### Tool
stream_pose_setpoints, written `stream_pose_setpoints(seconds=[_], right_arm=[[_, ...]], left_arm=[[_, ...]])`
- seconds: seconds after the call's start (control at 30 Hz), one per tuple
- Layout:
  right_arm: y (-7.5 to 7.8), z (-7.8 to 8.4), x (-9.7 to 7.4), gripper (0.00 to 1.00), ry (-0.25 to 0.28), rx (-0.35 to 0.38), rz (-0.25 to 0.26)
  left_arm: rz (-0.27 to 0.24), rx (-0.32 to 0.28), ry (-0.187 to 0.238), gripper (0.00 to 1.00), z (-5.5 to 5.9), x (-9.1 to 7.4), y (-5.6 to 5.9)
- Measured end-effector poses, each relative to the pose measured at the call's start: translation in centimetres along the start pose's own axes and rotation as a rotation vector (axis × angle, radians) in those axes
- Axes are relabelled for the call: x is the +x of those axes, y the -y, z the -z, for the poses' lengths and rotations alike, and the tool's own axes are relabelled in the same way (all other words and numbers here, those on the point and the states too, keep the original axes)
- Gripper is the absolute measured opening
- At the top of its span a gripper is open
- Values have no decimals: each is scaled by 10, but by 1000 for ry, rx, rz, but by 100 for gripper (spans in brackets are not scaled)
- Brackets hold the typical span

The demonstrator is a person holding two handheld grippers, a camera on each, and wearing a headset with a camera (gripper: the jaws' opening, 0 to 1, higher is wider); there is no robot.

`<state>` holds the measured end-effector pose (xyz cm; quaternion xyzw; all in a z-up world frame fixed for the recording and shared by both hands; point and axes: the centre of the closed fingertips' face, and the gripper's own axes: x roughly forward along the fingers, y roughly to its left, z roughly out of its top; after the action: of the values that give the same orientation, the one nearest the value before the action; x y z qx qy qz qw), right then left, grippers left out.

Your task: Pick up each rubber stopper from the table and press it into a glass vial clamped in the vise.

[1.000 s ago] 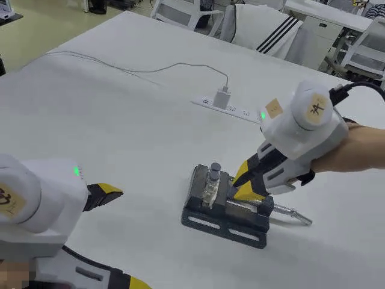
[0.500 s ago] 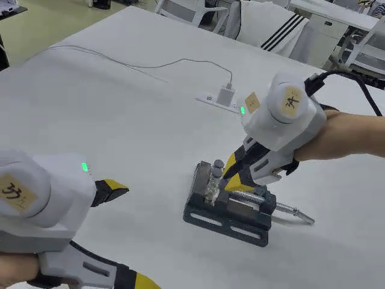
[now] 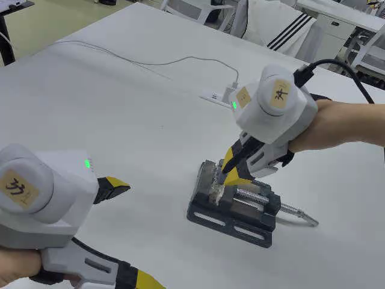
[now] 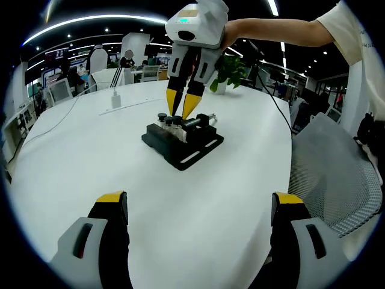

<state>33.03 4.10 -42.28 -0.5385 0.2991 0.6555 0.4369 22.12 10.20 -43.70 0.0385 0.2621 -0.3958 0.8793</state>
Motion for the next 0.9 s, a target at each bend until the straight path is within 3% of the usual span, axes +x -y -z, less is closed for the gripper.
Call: stream_pose_setpoints(seconds=[0.4,0.7,0.9], right_arm=[[0,2,5,5,-44,-18,-32],[0,1,8,5,-123,-56,-71],[0,2,8,4,-136,12,-87]], left_arm=[[0,-12,-3,99,4,-1,-1],[2,-16,-8,99,6,-1,-1],[-1,-14,-9,99,6,-2,-2]])
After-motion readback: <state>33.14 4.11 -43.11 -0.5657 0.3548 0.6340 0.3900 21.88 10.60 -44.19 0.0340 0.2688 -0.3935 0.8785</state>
